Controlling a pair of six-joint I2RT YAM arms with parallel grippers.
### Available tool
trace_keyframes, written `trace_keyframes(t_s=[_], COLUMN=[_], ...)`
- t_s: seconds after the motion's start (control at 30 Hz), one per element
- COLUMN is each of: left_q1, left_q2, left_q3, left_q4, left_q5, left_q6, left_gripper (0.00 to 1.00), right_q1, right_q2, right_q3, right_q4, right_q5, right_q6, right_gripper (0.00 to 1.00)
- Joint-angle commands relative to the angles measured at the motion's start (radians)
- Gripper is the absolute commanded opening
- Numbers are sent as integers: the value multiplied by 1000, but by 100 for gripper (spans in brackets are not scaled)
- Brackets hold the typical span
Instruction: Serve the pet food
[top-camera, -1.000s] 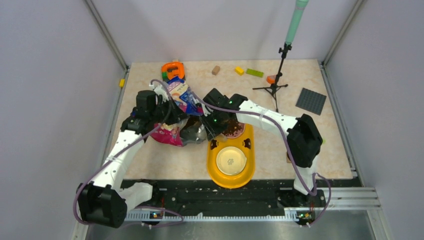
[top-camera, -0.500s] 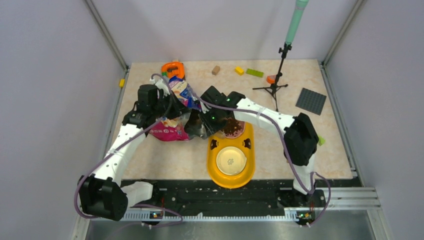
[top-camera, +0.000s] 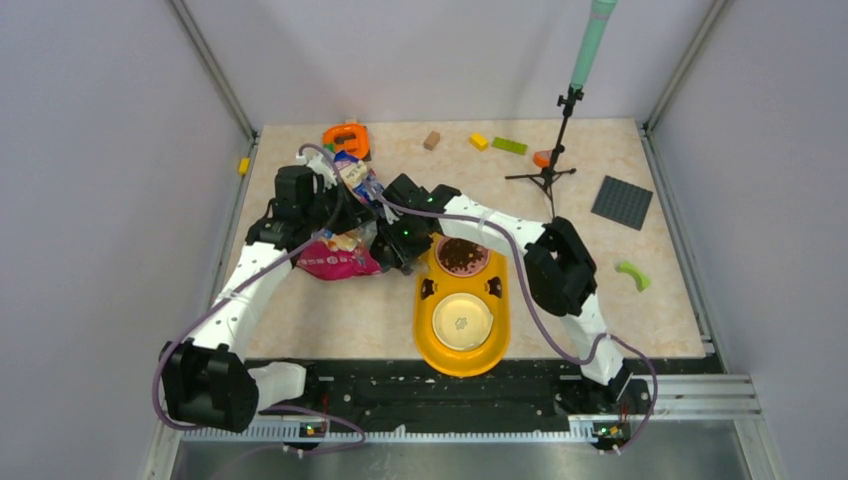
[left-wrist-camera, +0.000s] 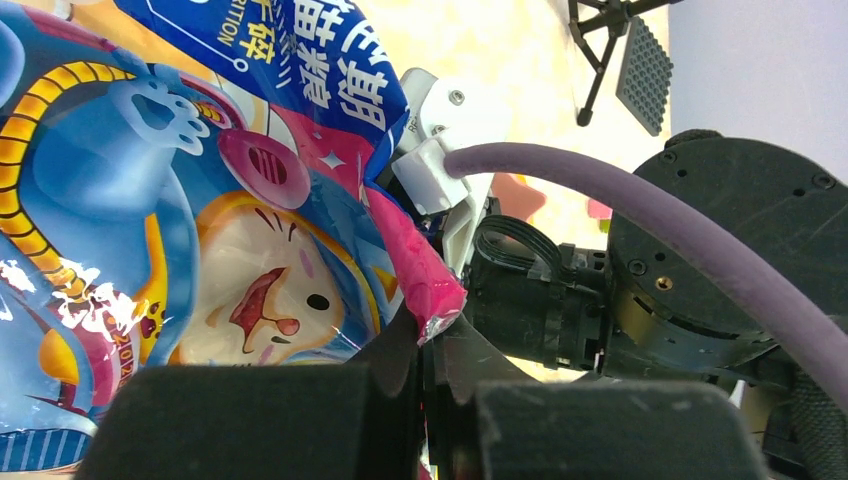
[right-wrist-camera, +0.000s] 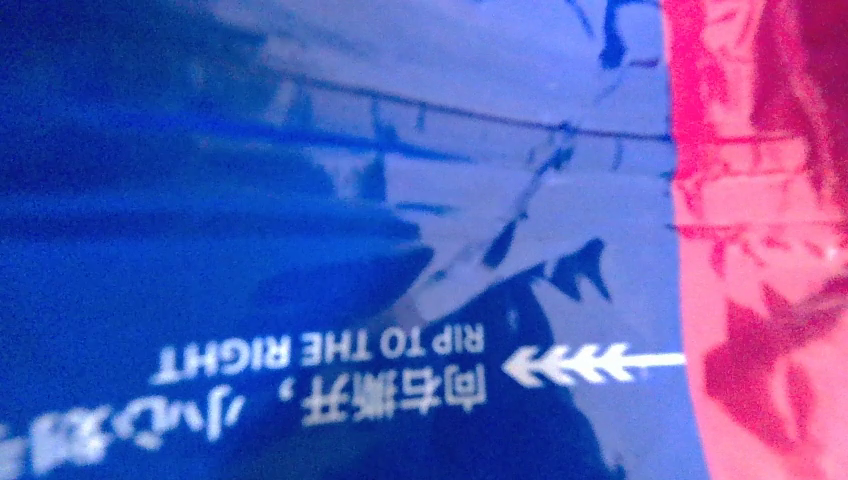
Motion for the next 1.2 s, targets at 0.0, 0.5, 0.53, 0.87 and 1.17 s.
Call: trace_keyframes(t_s=[0.0, 0.5, 0.53, 0.87, 1.17], left_q1=[-12, -1, 2, 24, 32], left_q2=[11, 15, 13, -17, -32], left_q3=[46, 82, 81, 68, 71], left_q4=[-7, -10, -11, 10, 21], left_q5=[89, 39, 37, -6, -6], left_q6=[9, 32, 33, 34, 30], left_gripper=[0, 0, 0, 0, 0], right_q1=[9, 3, 3, 9, 18], right_q2=[33, -142, -162, -289, -376], right_q3=[-63, -477, -499, -557, -537], right_q4=[424, 1062, 1079, 945, 693], right_q5=[10, -153, -152, -133, -61], right_q6=[9, -62, -64, -124, -202], right_gripper=[0, 0, 0, 0, 0])
